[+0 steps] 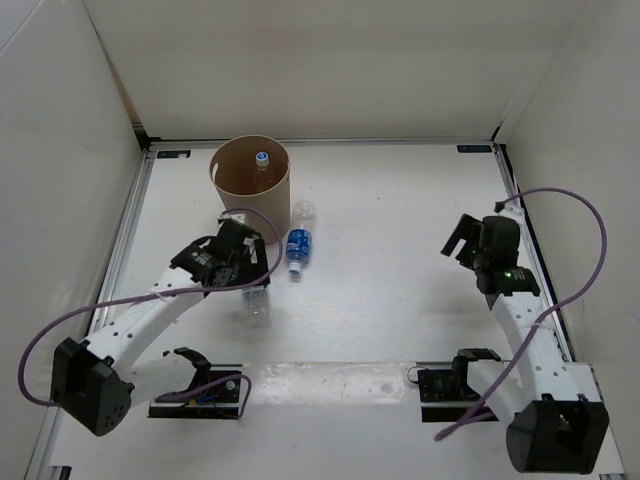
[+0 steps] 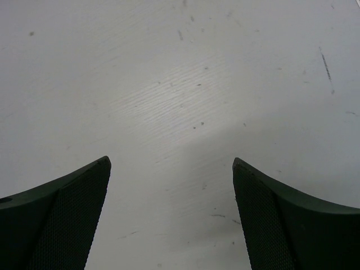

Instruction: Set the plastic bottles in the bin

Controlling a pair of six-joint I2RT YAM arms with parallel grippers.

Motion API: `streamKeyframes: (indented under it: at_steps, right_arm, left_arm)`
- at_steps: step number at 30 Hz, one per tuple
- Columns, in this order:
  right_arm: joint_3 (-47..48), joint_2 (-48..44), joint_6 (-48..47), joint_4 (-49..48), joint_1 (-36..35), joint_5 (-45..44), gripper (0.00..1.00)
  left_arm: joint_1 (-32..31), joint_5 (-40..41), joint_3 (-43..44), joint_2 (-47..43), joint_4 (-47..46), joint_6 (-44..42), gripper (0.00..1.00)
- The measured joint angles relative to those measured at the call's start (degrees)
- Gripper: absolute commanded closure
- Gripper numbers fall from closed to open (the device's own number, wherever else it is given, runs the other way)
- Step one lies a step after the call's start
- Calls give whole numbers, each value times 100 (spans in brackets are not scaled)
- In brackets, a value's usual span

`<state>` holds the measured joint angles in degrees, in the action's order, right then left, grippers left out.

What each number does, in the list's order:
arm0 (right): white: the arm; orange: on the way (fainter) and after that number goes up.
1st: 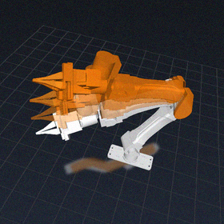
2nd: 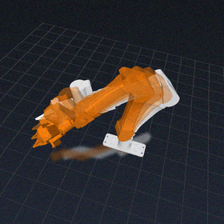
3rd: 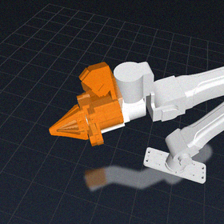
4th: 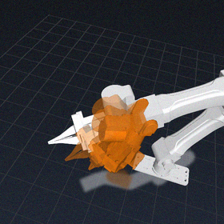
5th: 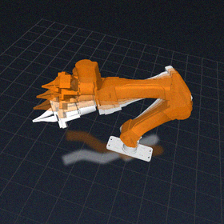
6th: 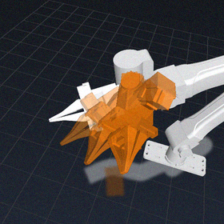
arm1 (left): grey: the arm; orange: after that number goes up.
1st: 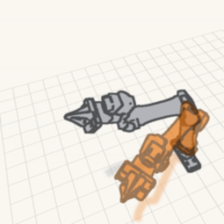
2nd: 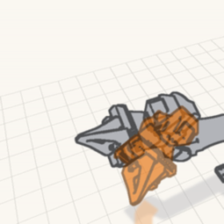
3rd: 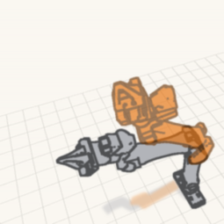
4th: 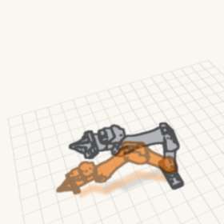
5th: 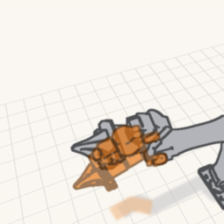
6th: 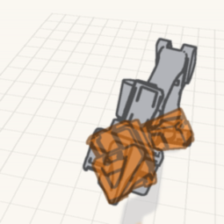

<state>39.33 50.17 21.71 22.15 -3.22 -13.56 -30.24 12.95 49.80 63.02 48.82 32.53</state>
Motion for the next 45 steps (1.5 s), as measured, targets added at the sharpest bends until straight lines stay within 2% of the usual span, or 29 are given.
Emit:
streamKeyframes:
  at_steps: [5, 10, 13, 17, 22, 23, 25, 28, 38, 42, 45]
  right_arm:
    - [-704, -293, 175, -374, 1322, 782, 10]
    - [-890, -376, 240, -748, 2004, 1659, 10]
    - [-876, -131, 251, -874, 1921, 1849, 10]
    - [-868, -9, 247, -879, 1432, 1775, 10]
    - [-743, 0, 212, -883, 863, 1462, 10]
    - [-710, 15, 205, -883, 824, 1408, 10]
    - [-671, 50, 203, -898, 796, 1333, 10]
    - [-660, 79, 199, -896, 796, 1250, 10]
    - [-651, 83, 186, -896, 754, 1174, 10]
    - [-638, 85, 184, -892, 614, 1054, 10]
    - [-610, 87, 177, -866, 393, 861, 10]
  left_arm:
    - [-448, 269, -144, 472, -297, 177, 1]
    - [-476, 483, -225, 953, -557, 315, 1]
    - [-476, 557, -308, 1211, -662, 356, 1]
    - [-476, 570, -420, 1606, -874, 398, 3]
    - [-560, 573, -424, 2068, -962, 494, 22]
    - [-599, 586, -424, 2057, -940, 514, 30]
    - [-693, 651, -385, 1921, -824, 540, 39]
    - [-894, 844, -173, 1427, -431, 590, 45]
    - [-1674, 2216, 2050, -820, 765, 332, 46]
    - [-1687, 2848, 2728, -1248, 793, -258, 47]
    - [-1687, 3195, 3294, -1169, 444, -914, 47]
